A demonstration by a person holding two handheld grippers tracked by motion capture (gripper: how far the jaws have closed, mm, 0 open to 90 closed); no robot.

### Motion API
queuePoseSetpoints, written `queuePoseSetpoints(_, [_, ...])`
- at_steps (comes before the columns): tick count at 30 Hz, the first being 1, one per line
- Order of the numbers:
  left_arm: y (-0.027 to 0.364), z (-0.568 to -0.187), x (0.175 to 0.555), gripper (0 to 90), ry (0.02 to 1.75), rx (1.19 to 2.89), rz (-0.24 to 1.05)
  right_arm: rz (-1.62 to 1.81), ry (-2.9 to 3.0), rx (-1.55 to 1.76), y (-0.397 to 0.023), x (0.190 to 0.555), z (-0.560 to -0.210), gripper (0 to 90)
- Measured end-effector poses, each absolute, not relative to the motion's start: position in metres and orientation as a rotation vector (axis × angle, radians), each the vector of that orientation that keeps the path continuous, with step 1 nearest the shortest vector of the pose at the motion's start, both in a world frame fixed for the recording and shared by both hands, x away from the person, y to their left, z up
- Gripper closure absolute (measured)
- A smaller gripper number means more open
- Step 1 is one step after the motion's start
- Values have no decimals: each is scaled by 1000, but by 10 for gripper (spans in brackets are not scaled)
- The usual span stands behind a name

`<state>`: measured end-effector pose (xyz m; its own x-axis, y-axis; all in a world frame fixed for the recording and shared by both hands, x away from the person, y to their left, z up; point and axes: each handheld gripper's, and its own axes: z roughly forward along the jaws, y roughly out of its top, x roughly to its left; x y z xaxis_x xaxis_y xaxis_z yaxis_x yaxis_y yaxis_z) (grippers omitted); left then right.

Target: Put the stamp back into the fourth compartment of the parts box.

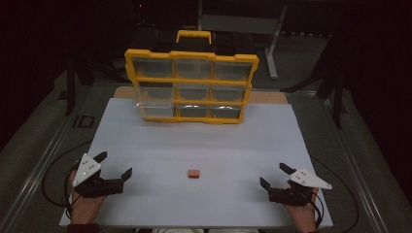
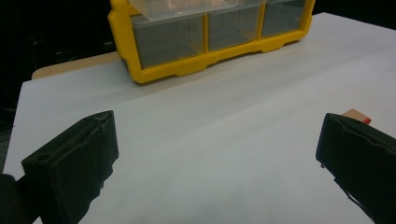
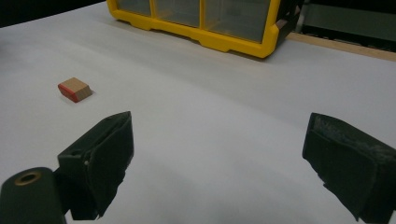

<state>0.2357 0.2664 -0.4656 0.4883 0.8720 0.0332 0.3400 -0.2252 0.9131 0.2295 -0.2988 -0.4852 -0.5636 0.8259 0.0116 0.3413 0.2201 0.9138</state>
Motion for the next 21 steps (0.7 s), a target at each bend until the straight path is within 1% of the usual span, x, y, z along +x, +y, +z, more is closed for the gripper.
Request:
queuePoseSetpoints(8, [268,-465,237,0,1035,1778,692,1320,2016,1087,-302,232,-489,90])
queuePoseSetpoints(16, [266,-465,242,0,1030,1816,655,1325,2023,1084,-299,233,-492,89])
queuePoseSetpoints(21, [261,-458,246,0,1004,1848,655,1326,2027,1079,-298,234,-493,89])
